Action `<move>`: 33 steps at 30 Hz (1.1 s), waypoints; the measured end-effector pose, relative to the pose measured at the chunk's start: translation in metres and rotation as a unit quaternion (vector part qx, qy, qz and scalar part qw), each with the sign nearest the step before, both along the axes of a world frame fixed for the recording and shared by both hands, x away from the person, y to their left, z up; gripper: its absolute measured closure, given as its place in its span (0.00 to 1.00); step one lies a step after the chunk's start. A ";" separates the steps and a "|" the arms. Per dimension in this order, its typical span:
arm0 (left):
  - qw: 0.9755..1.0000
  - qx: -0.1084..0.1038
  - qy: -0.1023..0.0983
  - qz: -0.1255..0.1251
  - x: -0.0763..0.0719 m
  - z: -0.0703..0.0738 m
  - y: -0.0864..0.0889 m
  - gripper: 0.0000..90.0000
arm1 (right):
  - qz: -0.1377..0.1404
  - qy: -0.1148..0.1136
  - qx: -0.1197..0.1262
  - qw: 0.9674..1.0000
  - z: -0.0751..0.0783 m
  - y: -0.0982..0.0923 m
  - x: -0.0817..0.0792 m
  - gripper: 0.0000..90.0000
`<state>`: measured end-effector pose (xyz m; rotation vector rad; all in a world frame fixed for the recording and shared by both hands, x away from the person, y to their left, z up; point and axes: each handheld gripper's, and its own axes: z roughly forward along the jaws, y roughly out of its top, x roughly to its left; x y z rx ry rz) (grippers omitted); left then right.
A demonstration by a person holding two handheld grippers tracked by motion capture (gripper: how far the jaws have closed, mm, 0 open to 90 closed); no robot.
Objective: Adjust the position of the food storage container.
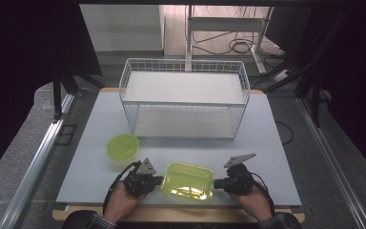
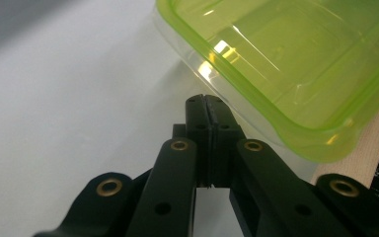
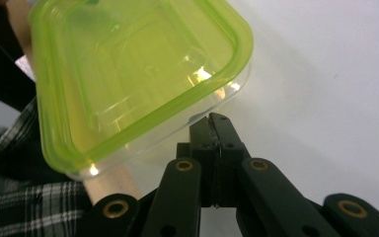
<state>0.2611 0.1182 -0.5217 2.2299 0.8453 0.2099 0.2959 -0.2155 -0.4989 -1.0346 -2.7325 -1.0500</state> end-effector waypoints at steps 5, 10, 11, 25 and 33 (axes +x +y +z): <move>1.000 0.003 -0.001 0.000 0.000 -0.001 -0.002 1.00 | -0.004 -0.005 -0.007 1.000 0.001 0.006 0.018 0.99; 1.000 0.006 -0.001 0.002 0.000 -0.001 -0.003 1.00 | 0.000 -0.019 -0.019 1.000 0.005 0.015 0.035 0.99; 1.000 0.006 -0.001 0.002 0.000 -0.001 -0.003 1.00 | 0.000 -0.019 -0.019 1.000 0.005 0.015 0.035 0.99; 1.000 0.004 -0.005 0.005 -0.001 -0.001 0.000 0.99 | -0.002 -0.035 -0.026 0.999 -0.007 0.028 0.067 0.94; 0.999 -0.008 -0.026 0.042 -0.004 0.003 0.013 0.80 | -0.020 -0.067 -0.004 0.998 0.004 0.012 0.056 0.87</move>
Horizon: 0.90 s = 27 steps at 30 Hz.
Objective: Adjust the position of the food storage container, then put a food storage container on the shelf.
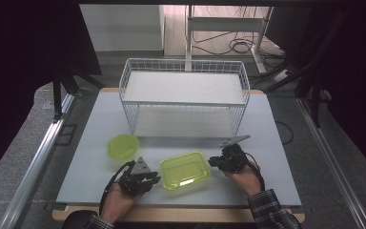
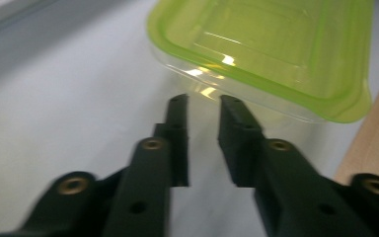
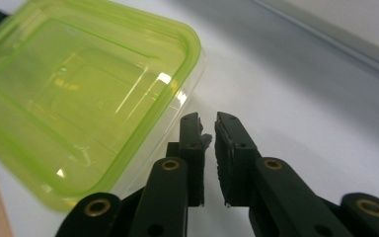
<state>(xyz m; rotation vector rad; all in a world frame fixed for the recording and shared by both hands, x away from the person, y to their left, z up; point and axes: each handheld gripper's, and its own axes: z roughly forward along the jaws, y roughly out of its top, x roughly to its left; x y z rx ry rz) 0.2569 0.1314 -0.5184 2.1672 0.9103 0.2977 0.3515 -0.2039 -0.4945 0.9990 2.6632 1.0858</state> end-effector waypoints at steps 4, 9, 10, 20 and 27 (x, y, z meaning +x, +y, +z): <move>1.000 -0.006 -0.016 0.023 -0.003 0.003 0.008 0.62 | -0.005 -0.021 0.005 1.000 0.003 -0.005 -0.008 0.75; 0.999 -0.011 -0.026 0.026 -0.007 0.002 0.014 0.39 | -0.022 -0.045 0.011 0.999 0.008 -0.010 -0.016 0.51; 0.999 -0.010 -0.029 0.028 -0.008 0.002 0.014 0.35 | -0.026 -0.048 0.014 0.998 0.008 -0.011 -0.017 0.47; 0.998 -0.006 -0.054 0.025 -0.008 -0.001 0.014 0.09 | -0.047 -0.044 0.052 0.997 0.007 -0.017 -0.019 0.19; 0.997 0.002 -0.070 0.024 -0.009 -0.003 0.014 0.07 | -0.050 -0.036 0.058 0.996 0.004 -0.014 -0.019 0.11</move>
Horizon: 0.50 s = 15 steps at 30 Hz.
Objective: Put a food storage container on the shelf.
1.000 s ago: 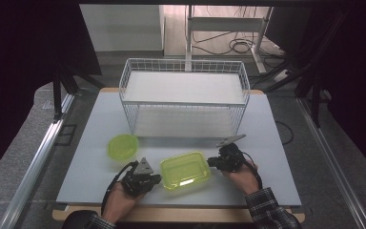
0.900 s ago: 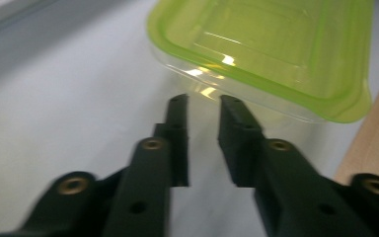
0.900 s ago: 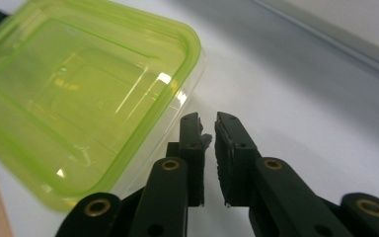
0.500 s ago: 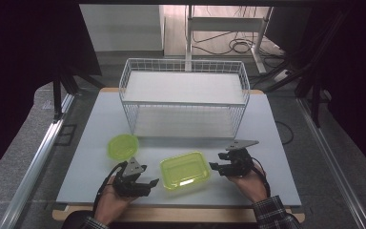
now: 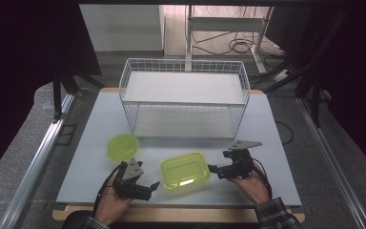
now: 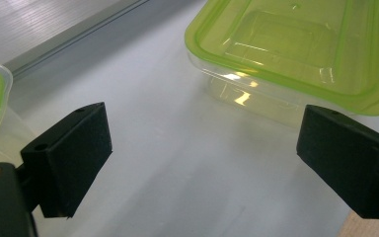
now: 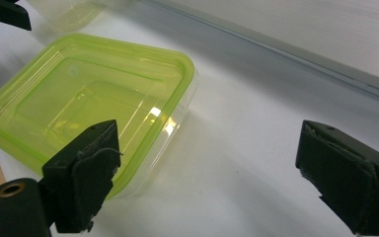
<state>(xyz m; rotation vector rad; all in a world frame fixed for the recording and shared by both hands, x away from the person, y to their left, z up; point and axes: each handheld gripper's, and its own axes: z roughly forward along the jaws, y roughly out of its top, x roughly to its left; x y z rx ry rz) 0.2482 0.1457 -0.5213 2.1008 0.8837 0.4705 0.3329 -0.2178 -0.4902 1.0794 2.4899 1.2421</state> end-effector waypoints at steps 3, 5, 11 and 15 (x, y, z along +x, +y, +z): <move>1.000 0.008 -0.003 0.000 0.000 0.000 0.000 0.07 | -0.002 0.011 -0.003 1.000 -0.001 0.001 0.001 0.11; 1.000 0.015 -0.006 0.000 0.000 -0.001 -0.001 0.07 | -0.003 0.023 0.004 1.000 -0.001 0.003 0.002 0.09; 1.000 0.028 -0.010 0.002 0.000 -0.003 -0.002 0.07 | -0.010 0.060 0.020 0.998 -0.002 0.007 0.009 0.10; 0.999 0.034 -0.015 0.004 0.000 -0.003 -0.002 0.07 | -0.013 0.084 0.044 0.995 -0.002 0.008 0.014 0.24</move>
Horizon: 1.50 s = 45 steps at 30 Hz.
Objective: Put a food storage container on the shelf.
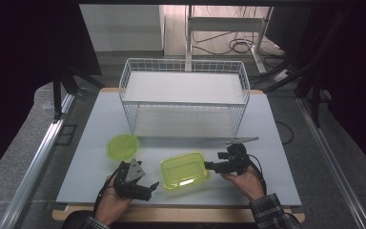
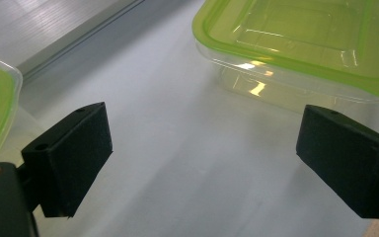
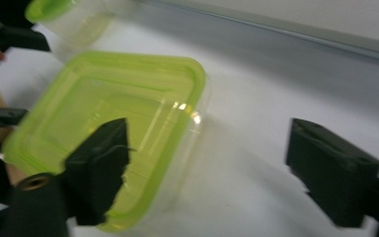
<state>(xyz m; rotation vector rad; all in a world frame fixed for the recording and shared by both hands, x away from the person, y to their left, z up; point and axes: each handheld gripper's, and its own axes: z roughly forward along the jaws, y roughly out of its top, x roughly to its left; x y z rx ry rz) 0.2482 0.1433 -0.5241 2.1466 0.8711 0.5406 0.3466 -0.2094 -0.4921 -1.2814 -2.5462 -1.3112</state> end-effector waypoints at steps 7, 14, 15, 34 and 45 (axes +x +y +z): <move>1.000 0.001 -0.004 0.002 0.000 0.000 0.000 0.08 | 0.009 0.042 0.018 0.999 -0.005 0.012 0.006 0.53; 1.000 0.009 -0.006 0.000 0.000 -0.001 -0.001 0.08 | 0.001 0.084 0.031 0.996 -0.012 0.016 0.013 0.71; 1.000 0.010 -0.006 -0.001 0.000 -0.001 -0.002 0.08 | -0.002 0.096 0.037 0.995 -0.012 0.016 0.014 0.74; 1.000 0.018 -0.013 0.005 0.000 0.000 0.000 0.08 | -0.013 0.168 0.111 0.979 -0.007 0.003 0.019 0.89; 1.000 0.019 -0.015 0.006 -0.001 0.000 0.002 0.07 | -0.027 0.147 0.146 0.978 0.009 -0.008 0.022 0.89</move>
